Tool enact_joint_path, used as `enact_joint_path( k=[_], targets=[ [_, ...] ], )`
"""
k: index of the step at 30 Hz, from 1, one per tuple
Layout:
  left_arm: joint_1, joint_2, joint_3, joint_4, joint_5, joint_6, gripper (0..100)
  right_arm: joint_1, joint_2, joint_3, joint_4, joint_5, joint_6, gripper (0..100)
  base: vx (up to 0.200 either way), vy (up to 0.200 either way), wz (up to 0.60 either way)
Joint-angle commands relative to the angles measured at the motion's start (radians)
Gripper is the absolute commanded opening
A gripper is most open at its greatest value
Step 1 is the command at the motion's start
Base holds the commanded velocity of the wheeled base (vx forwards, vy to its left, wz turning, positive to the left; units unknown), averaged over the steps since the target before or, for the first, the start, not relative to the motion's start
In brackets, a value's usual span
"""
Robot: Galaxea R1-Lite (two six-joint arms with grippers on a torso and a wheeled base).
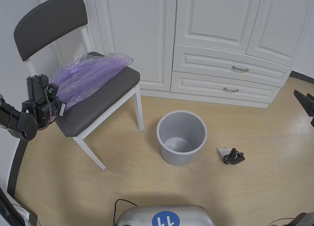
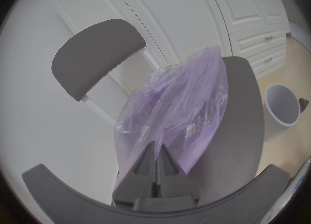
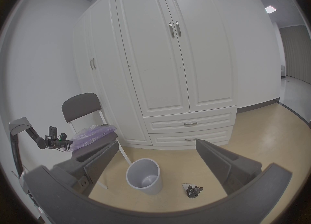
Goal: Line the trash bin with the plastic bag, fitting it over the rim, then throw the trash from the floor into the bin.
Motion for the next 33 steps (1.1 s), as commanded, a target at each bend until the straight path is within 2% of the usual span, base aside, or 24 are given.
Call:
enact_joint_path(
  k=[1,6,11,15,19,27,31,33],
  targets=[
    [-0.035,-0.065,0.061,0.000,-0.023,-0.070,0,0.000,-0.017,-0.002,0.000,0.006,-0.002,100,0.000,0.000,0.00],
    [-0.043,-0.118,0.136,-0.007,-0.063,-0.128,0,-0.016,-0.026,-0.004,0.000,0.006,-0.002,100,0.000,0.000,0.00],
    [-0.079,-0.207,0.240,-0.102,-0.124,-0.201,0,-0.039,-0.023,0.010,0.000,0.006,-0.004,100,0.000,0.000,0.00],
    [-0.099,-0.230,0.266,-0.122,-0.143,-0.212,0,-0.049,-0.023,0.015,0.000,0.004,-0.018,100,0.000,0.000,0.00],
    [-0.135,-0.268,0.303,-0.148,-0.155,-0.252,0,-0.049,-0.025,0.013,-0.001,-0.002,-0.084,100,0.000,0.000,0.00],
    [-0.190,-0.320,0.309,-0.151,-0.196,-0.260,0,-0.051,-0.022,-0.004,-0.003,-0.011,-0.093,100,0.000,0.000,0.00],
    [-0.176,-0.323,0.303,-0.152,-0.215,-0.292,0,-0.043,0.023,-0.087,0.000,-0.016,-0.095,100,0.000,0.000,0.00],
    [-0.174,-0.361,0.316,-0.149,-0.249,-0.313,0,-0.039,0.060,-0.174,0.002,-0.017,-0.095,100,0.000,0.000,0.00]
  ],
)
